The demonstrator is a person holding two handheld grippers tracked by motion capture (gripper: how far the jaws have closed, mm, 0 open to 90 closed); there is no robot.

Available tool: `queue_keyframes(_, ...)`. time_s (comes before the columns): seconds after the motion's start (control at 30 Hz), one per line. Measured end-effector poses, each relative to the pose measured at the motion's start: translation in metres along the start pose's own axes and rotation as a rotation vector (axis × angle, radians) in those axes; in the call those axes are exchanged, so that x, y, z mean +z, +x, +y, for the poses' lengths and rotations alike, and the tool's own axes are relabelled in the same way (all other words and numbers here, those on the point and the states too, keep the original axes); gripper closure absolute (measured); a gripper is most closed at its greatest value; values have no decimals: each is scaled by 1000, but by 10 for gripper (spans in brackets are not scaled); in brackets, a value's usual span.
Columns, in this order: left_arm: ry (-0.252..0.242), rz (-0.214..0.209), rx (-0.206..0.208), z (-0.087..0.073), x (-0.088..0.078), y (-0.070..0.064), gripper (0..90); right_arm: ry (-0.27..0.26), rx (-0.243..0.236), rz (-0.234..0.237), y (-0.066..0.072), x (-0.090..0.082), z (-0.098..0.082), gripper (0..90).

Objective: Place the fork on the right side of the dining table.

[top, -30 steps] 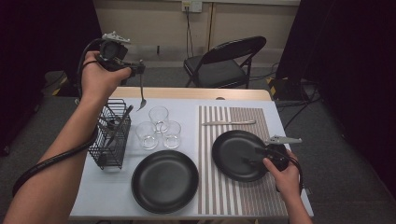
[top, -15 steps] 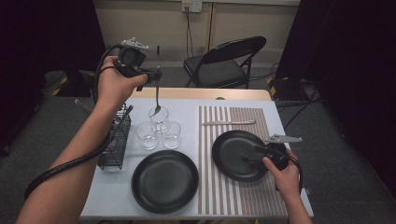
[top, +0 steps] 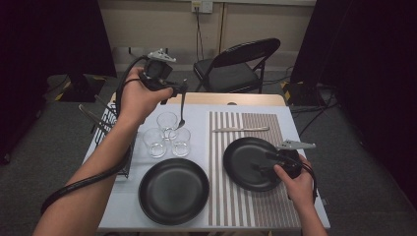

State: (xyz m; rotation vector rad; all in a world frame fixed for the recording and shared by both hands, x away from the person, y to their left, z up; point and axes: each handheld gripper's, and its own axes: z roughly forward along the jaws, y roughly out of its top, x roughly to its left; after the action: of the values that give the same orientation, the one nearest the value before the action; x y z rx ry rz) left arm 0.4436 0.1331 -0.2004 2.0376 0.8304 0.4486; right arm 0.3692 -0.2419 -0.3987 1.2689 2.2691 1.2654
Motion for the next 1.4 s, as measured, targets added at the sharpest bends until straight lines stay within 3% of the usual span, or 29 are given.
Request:
queue_keyframes(0.5,9,-82,22,-10,28,-30,871,-15,-46,19,16,6,13,217)
queue_keyframes(0.57,2,-90,7,-13,31,-33,870,-9,-48,19,18,7,14,217)
queue_keyframes(1.4,-5,-139,1,-35,54,-64,870,-21,-107,46,47,17,48,254)
